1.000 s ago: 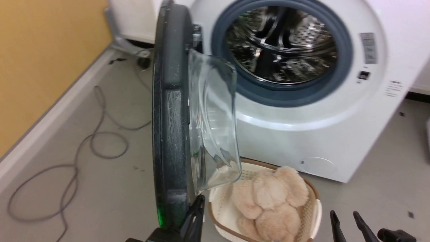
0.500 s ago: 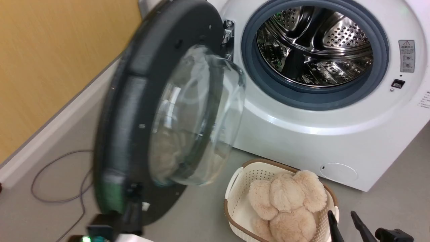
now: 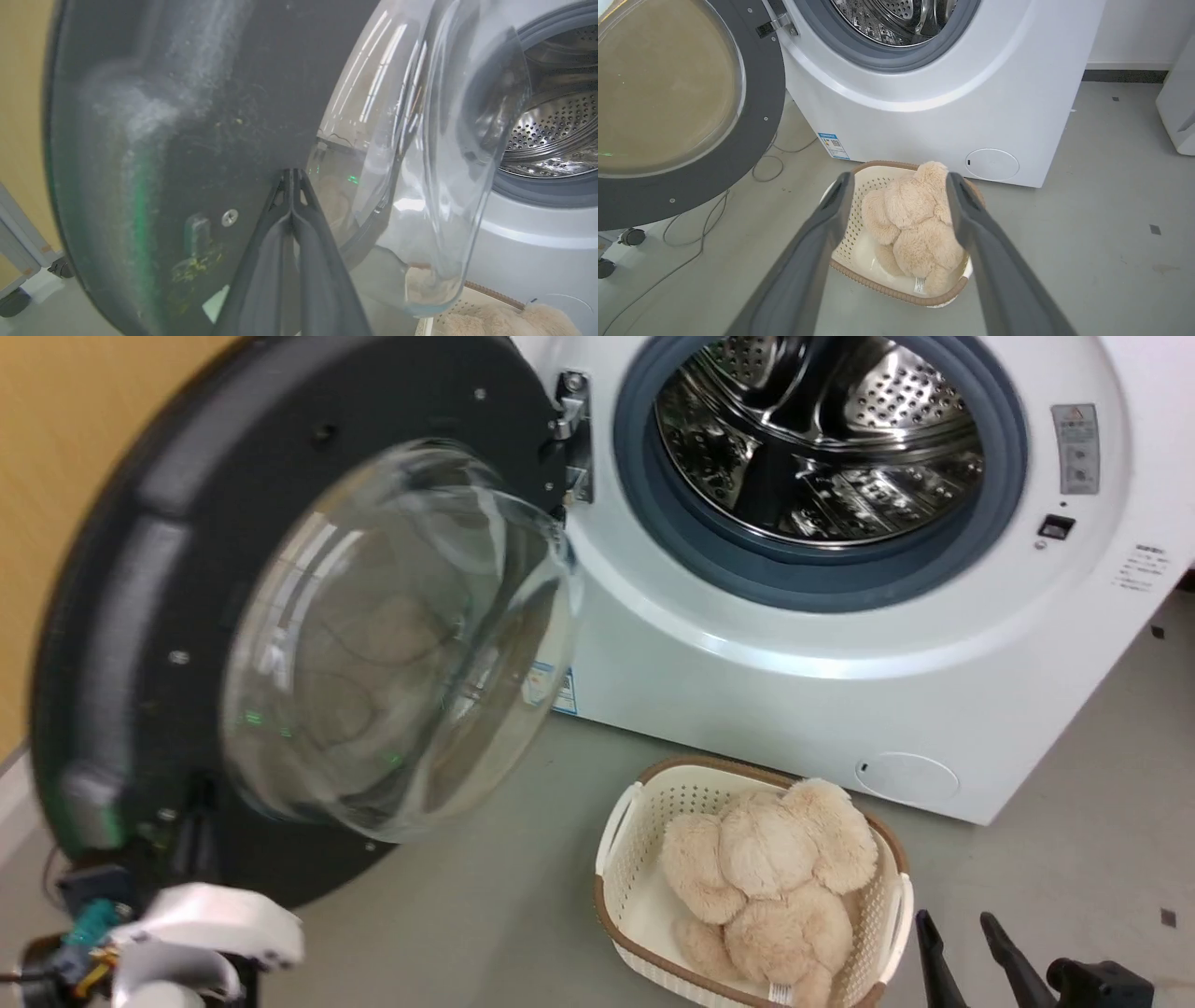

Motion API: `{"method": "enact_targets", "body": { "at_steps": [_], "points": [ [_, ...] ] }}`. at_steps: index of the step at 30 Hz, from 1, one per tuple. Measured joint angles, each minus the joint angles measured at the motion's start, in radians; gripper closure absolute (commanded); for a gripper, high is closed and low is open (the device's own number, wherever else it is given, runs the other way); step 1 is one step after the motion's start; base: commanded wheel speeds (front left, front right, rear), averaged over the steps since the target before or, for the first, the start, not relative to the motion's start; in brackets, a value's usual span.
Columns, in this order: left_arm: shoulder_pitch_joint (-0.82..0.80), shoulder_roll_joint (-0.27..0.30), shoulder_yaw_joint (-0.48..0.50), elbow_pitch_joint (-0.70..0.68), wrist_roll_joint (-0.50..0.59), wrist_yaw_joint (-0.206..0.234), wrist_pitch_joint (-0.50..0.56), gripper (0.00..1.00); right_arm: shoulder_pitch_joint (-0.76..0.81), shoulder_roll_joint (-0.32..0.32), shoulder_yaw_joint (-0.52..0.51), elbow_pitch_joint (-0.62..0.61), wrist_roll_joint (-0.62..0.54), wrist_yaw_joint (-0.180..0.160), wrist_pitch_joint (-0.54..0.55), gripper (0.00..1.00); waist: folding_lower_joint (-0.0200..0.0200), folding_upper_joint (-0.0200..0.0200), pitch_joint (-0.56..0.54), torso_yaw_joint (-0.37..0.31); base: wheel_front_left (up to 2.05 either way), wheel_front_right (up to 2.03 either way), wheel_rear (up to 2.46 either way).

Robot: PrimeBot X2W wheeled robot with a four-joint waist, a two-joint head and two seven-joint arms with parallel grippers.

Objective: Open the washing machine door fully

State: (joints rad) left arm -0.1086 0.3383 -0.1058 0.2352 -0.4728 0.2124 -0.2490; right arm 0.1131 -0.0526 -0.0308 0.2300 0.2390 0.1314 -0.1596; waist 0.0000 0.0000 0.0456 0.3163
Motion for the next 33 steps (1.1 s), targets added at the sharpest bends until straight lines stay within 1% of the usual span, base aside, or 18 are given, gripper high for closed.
{"method": "enact_targets", "body": {
  "at_steps": [6, 10, 13, 16, 17, 20, 21, 22, 23, 24, 25, 26, 33],
  "points": [
    [-0.084, 0.014, 0.088, 0.125, -0.019, -0.049, -0.007, 1.0, -0.005, 0.0, -0.005, -0.002, -0.002, 0.0, 0.001, 0.0, 0.0, 0.0, 0.019, -0.014, 0.0, 0.0, 0.0],
    [-0.117, 0.015, 0.138, 0.172, 0.008, -0.08, -0.007, 1.0, -0.014, 0.0, -0.006, -0.002, -0.003, 0.0, 0.001, 0.0, 0.0, 0.0, 0.026, -0.021, 0.0, 0.0, 0.0],
    [-0.121, 0.007, 0.167, 0.188, 0.041, -0.092, -0.007, 1.0, -0.019, 0.0, -0.005, -0.002, -0.003, 0.0, 0.001, 0.0, 0.0, 0.0, 0.023, -0.026, 0.0, 0.0, 0.0],
    [-0.109, -0.016, 0.19, 0.178, 0.076, -0.101, -0.007, 1.0, -0.018, 0.0, -0.004, 0.006, -0.003, 0.0, -0.001, 0.0, 0.0, 0.0, 0.011, -0.031, 0.0, 0.0, 0.0],
    [-0.061, -0.045, 0.211, 0.139, 0.109, -0.102, -0.007, 1.0, -0.018, 0.0, -0.004, 0.013, -0.003, 0.0, -0.01, 0.0, 0.0, 0.0, -0.003, -0.037, 0.0, 0.0, 0.0],
    [0.011, -0.083, 0.221, 0.067, 0.145, -0.099, -0.007, 1.0, -0.018, 0.0, -0.002, 0.02, -0.001, 0.0, -0.019, 0.0, 0.0, 0.0, -0.016, -0.043, 0.0, 0.0, 0.0],
    [0.039, -0.098, 0.219, 0.036, 0.159, -0.092, -0.008, 1.0, -0.018, 0.0, -0.001, 0.022, -0.001, 0.0, -0.02, 0.0, 0.0, 0.0, -0.02, -0.044, 0.0, 0.0, 0.0],
    [0.068, -0.116, 0.216, 0.007, 0.171, -0.088, -0.008, 0.93, -0.017, 0.0, -0.001, 0.024, 0.0, 0.0, -0.022, 0.0, 0.0, 0.0, -0.025, -0.046, 0.0, 0.0, 0.0],
    [0.096, -0.131, 0.215, -0.016, 0.178, -0.088, -0.008, 0.68, -0.017, 0.0, 0.0, 0.026, -0.001, 0.0, -0.026, 0.0, 0.0, 0.0, -0.029, -0.048, 0.0, 0.0, 0.0],
    [0.124, -0.141, 0.21, -0.038, 0.186, -0.088, -0.008, 0.23, -0.017, 0.0, 0.0, 0.027, -0.001, 0.0, -0.029, 0.0, 0.0, 0.0, -0.034, -0.049, 0.0, 0.0, 0.0],
    [0.151, -0.15, 0.206, -0.06, 0.195, -0.084, -0.008, 0.05, -0.015, 0.0, -0.001, 0.027, -0.001, 0.0, -0.031, 0.0, 0.0, 0.0, -0.039, -0.051, 0.0, 0.0, 0.0],
    [0.177, -0.159, 0.198, -0.083, 0.203, -0.08, -0.009, 0.0, -0.014, 0.0, -0.001, 0.027, -0.002, 0.0, -0.032, 0.0, 0.0, 0.0, -0.042, -0.054, 0.0, 0.0, 0.0],
    [0.285, -0.208, 0.115, -0.169, 0.256, -0.069, -0.006, 0.0, -0.015, 0.0, 0.002, 0.015, -0.033, 0.0, -0.038, 0.0, 0.0, 0.0, -0.058, -0.079, 0.0, 0.0, 0.0]
  ]
}}
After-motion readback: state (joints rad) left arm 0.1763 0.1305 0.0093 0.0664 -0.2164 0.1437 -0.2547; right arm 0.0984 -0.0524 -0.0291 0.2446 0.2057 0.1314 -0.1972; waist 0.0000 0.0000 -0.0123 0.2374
